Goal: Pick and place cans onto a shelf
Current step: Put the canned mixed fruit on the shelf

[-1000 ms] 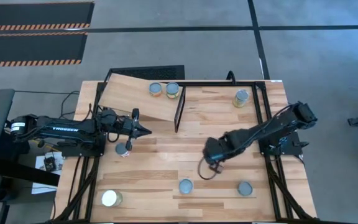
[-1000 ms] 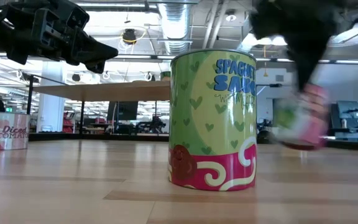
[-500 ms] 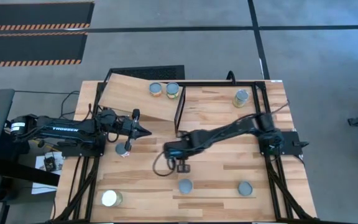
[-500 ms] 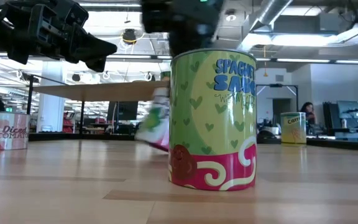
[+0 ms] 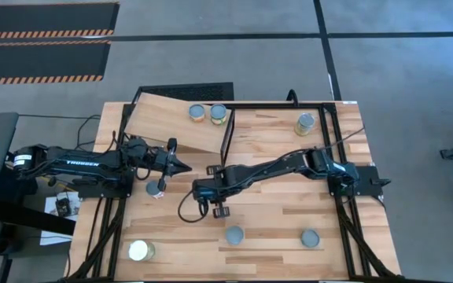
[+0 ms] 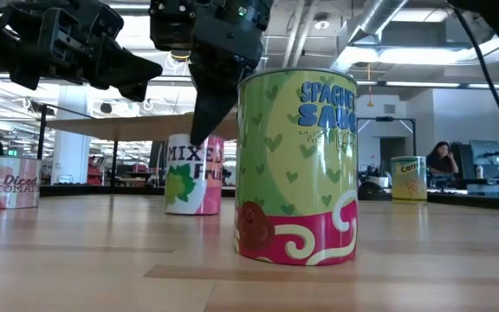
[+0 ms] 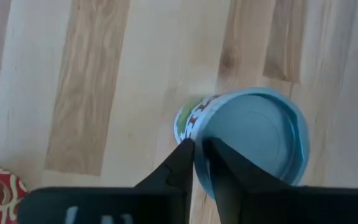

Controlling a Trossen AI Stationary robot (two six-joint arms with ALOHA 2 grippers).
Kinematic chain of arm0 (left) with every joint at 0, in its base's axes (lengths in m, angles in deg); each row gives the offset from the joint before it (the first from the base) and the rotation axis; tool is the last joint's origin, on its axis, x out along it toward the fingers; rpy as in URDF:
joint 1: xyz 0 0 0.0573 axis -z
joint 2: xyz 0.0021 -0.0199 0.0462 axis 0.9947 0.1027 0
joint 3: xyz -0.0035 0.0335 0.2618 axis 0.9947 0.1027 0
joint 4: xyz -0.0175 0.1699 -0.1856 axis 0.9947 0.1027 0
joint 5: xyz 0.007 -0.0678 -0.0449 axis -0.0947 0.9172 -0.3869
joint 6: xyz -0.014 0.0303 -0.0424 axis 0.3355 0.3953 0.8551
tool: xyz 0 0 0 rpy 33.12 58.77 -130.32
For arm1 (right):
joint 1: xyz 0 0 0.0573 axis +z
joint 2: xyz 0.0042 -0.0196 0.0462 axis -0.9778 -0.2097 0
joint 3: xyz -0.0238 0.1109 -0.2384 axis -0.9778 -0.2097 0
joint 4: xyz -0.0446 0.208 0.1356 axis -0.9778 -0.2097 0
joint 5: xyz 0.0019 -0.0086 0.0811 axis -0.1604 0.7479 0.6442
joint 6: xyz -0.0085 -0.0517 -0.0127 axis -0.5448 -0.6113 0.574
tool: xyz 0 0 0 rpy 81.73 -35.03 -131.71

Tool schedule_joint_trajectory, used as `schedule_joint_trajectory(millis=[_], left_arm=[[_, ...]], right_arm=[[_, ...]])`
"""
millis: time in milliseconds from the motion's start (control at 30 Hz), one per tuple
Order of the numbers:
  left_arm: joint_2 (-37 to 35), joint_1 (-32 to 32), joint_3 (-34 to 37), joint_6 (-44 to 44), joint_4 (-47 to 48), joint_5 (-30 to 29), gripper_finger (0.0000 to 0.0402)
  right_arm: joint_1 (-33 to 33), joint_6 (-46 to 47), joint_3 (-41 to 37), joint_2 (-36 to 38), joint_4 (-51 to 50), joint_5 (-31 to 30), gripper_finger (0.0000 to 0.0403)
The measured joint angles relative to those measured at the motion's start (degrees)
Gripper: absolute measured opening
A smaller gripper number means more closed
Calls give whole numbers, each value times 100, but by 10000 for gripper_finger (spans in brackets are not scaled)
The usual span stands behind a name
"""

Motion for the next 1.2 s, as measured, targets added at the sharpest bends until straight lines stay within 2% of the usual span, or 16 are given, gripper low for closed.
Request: schedule_joint_trajectory(millis=[167, 333, 433, 533, 600, 700, 900, 1067, 1200], left_arm=[[0, 0, 0, -116, 21, 25, 0], [0, 0, 0, -108, 80, 31, 0], [0, 0, 0, -106, 155, 31, 0], [0, 35, 0, -106, 210, 37, 0], [2, 109, 0, -100, 263, 36, 0], [2, 248, 0, -98, 249, 4, 0], [2, 493, -128, -136, 499, -290, 0], [2, 612, -398, -156, 969, -626, 0], [2, 747, -653, -139, 1517, -842, 0]], right_arm=[[9, -23, -7, 140, 83, -5, 107], [125, -125, -4, 711, -217, -13, 121], [238, -98, -74, 1058, -423, -18, 98], [346, -174, -612, 1494, -161, -4, 44], [382, -165, -1251, 1826, 304, 46, 14], [332, -48, -2553, 2401, 1349, 57, 16], [60, 2, -5209, 3681, 4422, 253, 6], [-398, -136, -7049, 4618, 6744, 329, 5], [-983, -90, -8277, 5202, 8214, 746, 5]])
